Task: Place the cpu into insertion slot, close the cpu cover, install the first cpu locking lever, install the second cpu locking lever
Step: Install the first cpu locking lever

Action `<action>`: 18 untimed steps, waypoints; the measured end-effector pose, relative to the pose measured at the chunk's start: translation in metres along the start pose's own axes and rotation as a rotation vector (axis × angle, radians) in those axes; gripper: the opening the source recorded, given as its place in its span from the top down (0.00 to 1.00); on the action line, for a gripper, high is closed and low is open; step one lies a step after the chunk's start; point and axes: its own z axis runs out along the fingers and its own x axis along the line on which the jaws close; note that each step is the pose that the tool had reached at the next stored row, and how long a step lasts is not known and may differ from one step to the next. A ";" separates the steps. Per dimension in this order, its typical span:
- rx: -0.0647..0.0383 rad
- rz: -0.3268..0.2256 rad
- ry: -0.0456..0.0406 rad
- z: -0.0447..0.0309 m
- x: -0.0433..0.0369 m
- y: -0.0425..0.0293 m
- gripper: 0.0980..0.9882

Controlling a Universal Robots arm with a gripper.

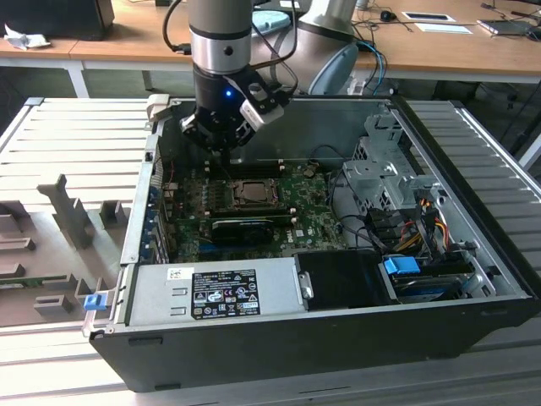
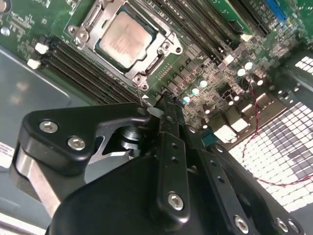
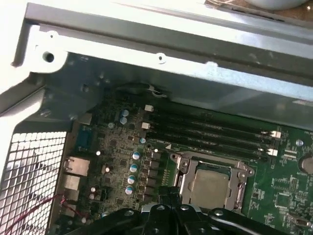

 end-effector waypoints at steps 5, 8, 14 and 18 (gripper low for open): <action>0.001 0.113 -0.0047 0.0039 0.0003 -0.0001 0.99; 0.001 0.116 -0.0051 0.0041 0.0077 0.0012 0.99; 0.000 0.116 -0.0054 0.0055 0.0279 0.0071 0.99; 0.000 0.116 -0.0055 0.0085 0.0268 0.0138 0.99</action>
